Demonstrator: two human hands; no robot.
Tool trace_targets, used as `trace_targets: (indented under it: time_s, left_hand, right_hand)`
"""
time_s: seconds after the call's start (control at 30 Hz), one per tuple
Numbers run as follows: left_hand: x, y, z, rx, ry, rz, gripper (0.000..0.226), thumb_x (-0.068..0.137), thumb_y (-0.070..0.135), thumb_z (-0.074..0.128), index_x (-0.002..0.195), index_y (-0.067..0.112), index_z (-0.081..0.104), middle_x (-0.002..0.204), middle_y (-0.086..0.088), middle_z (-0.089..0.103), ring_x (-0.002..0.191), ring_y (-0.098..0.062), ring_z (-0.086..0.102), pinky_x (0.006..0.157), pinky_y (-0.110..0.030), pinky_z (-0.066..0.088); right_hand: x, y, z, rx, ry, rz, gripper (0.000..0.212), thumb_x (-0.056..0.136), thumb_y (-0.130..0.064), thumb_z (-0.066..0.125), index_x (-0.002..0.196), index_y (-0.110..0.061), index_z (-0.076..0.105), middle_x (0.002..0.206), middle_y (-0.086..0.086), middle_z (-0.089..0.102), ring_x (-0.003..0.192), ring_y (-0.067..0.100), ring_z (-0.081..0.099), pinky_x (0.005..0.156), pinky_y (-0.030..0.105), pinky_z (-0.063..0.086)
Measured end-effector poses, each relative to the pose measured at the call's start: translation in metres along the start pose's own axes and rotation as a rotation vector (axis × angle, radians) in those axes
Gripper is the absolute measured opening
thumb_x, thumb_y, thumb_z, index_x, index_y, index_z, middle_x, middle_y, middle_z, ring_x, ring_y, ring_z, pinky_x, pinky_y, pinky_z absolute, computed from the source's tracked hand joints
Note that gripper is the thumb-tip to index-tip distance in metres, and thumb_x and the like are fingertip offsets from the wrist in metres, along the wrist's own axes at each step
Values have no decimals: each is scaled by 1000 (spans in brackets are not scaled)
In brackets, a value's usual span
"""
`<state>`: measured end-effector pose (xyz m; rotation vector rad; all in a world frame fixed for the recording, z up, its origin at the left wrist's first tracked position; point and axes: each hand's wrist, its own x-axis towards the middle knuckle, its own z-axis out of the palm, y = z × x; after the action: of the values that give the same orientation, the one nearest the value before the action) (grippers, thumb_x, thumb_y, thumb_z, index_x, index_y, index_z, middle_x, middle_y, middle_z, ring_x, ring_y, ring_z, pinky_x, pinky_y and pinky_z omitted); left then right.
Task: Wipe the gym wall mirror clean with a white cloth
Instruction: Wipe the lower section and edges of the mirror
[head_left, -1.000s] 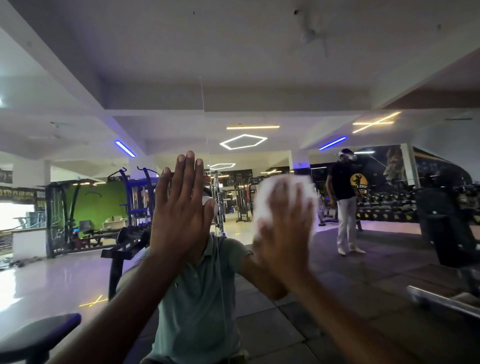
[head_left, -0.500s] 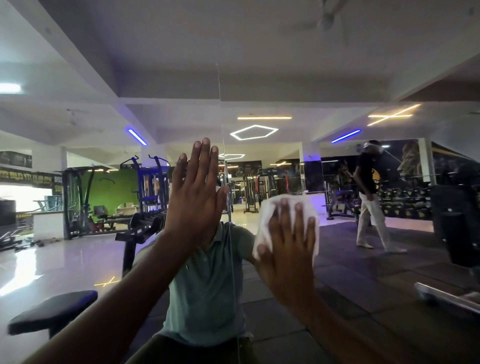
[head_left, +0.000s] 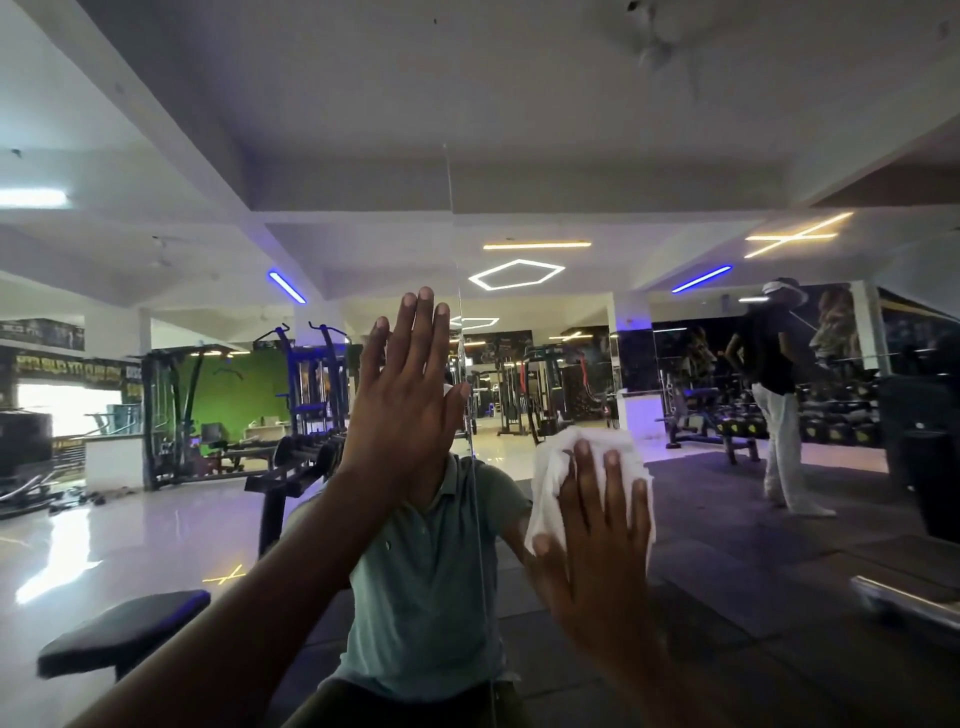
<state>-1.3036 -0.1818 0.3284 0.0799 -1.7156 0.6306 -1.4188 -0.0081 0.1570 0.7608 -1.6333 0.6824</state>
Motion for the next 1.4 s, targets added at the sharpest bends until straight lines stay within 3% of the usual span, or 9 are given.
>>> trace_targets:
  time_s: [0.23, 0.5, 0.7, 0.9, 0.97, 1.07, 1.23, 1.33, 1.4]
  left_hand:
    - [-3, 4, 1, 42, 2, -14, 72, 109, 43, 22, 166, 1, 12, 175, -20, 4, 163, -33, 2, 131, -55, 10]
    - [-3, 5, 3, 53, 15, -22, 73, 109, 47, 11, 167, 3, 8, 175, -18, 1, 163, -31, 1, 131, -54, 10]
    - [-2, 5, 5, 56, 28, -19, 73, 108, 47, 16, 167, 3, 9, 175, -18, 3, 163, -31, 2, 131, -53, 9]
    - [-3, 6, 4, 49, 7, -24, 73, 109, 48, 13, 167, 4, 7, 176, -18, 1, 163, -31, 0, 131, -53, 8]
    - [-3, 6, 3, 49, 8, -26, 73, 109, 48, 12, 167, 4, 8, 176, -17, 2, 163, -31, 1, 131, -52, 8]
    - [-3, 6, 2, 52, 7, -26, 74, 109, 48, 10, 167, 3, 8, 175, -18, 1, 163, -31, 1, 131, -52, 9]
    - [-3, 6, 1, 49, 16, -29, 73, 109, 48, 10, 167, 3, 9, 175, -18, 2, 163, -31, 1, 131, -53, 10]
    - [-3, 7, 0, 35, 19, -29, 74, 109, 48, 7, 167, 3, 9, 175, -19, 2, 163, -31, 1, 131, -53, 11]
    - [-3, 7, -1, 30, 17, -26, 74, 109, 48, 4, 167, 3, 9, 175, -19, 2, 163, -31, 2, 131, -53, 12]
  right_hand:
    - [110, 29, -14, -102, 36, 36, 67, 110, -48, 17, 168, -14, 23, 176, 12, 15, 162, 37, 13, 126, 66, 17]
    - [109, 34, -11, -16, 80, -13, 66, 110, -48, 7, 169, -18, 6, 177, 9, 7, 164, 32, 4, 129, 63, 9]
    - [125, 41, -35, 6, 139, 69, 70, 102, -35, 41, 165, -6, 27, 173, 17, 23, 156, 36, 32, 119, 46, 22]
    - [132, 49, -55, -59, 219, 33, 50, 86, -30, 83, 126, -6, 67, 126, 17, 69, 127, 40, 54, 100, 42, 32]
    - [136, 55, -68, 51, 272, 81, 36, 75, -14, 94, 100, -3, 69, 92, 16, 72, 90, 33, 65, 78, 29, 39]
    - [146, 63, -93, 69, 490, 230, 20, 82, -3, 83, 82, -4, 63, 69, 15, 65, 59, 21, 49, 57, 25, 18]
    - [163, 41, -113, 170, 719, 246, 21, 87, -5, 64, 106, -8, 58, 96, 19, 70, 87, 35, 64, 71, 24, 28]
    - [129, 3, -72, 292, 360, 102, 53, 91, -14, 56, 144, -9, 50, 130, 24, 65, 115, 35, 63, 90, 33, 50]
    - [97, -4, -37, 193, 72, -3, 75, 95, -14, 59, 163, -2, 29, 164, 24, 39, 150, 35, 40, 119, 47, 41]
